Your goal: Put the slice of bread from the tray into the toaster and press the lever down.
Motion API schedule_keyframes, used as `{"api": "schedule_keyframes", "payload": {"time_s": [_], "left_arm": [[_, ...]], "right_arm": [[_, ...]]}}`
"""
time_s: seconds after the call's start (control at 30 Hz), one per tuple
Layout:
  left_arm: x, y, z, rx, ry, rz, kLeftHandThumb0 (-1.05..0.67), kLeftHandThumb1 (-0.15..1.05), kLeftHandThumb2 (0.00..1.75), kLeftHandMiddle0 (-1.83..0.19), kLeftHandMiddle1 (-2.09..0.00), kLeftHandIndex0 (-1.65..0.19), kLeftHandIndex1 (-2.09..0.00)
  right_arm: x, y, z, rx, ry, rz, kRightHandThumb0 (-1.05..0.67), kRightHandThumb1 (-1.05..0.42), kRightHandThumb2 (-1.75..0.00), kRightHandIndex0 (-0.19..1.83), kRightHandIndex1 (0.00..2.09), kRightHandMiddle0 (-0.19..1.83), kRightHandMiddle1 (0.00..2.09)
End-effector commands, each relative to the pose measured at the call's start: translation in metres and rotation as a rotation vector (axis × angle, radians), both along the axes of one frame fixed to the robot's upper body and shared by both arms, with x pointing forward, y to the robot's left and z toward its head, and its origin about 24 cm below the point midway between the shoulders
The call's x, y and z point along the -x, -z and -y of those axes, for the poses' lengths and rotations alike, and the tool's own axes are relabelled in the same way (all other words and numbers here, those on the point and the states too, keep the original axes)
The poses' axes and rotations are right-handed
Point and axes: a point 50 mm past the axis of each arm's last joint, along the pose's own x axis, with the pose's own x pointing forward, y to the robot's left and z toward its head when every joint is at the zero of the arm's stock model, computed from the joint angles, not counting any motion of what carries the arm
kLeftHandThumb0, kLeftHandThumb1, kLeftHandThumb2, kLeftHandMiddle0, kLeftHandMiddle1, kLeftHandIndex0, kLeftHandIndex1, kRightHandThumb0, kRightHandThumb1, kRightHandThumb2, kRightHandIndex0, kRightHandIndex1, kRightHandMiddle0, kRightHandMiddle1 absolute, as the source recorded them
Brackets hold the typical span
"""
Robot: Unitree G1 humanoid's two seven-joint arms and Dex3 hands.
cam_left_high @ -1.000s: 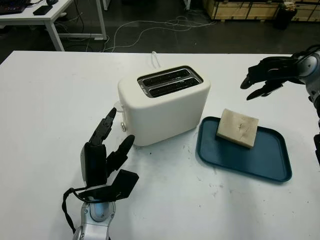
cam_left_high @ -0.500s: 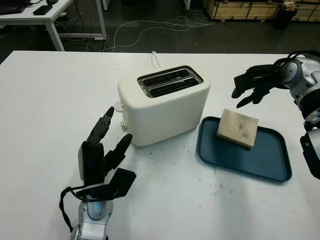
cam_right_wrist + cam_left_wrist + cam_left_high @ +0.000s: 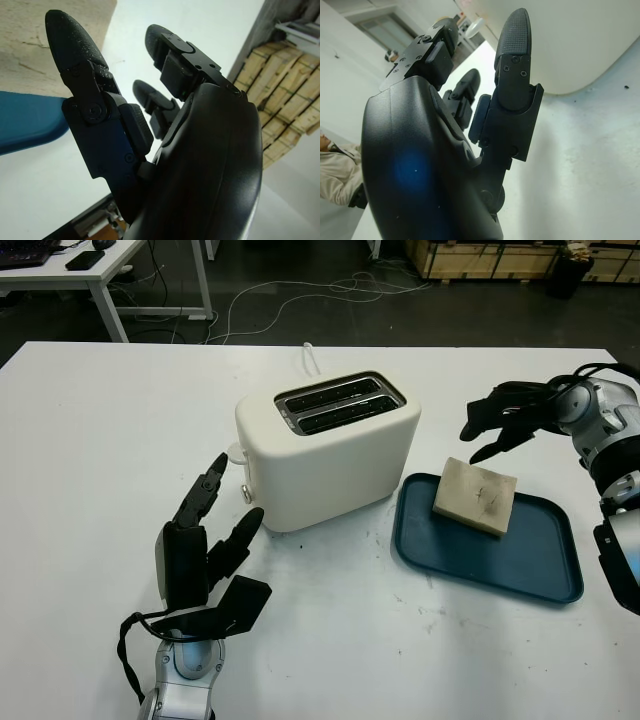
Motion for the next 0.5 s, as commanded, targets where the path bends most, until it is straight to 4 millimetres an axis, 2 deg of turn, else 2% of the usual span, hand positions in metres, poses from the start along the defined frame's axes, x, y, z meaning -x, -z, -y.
{"api": "schedule_keyframes", "payload": {"time_s": [0.0,0.23,0.47], "left_arm": [[-0.002,-0.001,0.0,0.004,0.009,0.023,-0.59,0.92,0.26,-0.52,-0.24,-0.49,-0.01],[-0.002,0.0,-0.001,-0.01,0.011,0.022,-0.6,0.92,0.26,-0.52,-0.26,-0.49,0.0],[-0.001,0.0,-0.003,-0.011,0.009,0.025,-0.59,0.92,0.26,-0.52,-0.28,-0.49,-0.01]], "right_arm": [[0.0,0.004,0.0,-0.019,0.026,0.017,-0.96,-0.74,0.0,0.57,0.46,0.71,0.0],[0.002,0.011,0.006,0.034,0.059,0.045,-0.86,-0.75,-0.01,0.57,0.5,0.69,0.0],[0.004,0.017,0.008,0.047,0.065,0.034,-0.78,-0.77,0.0,0.49,0.75,0.68,0.01]]}}
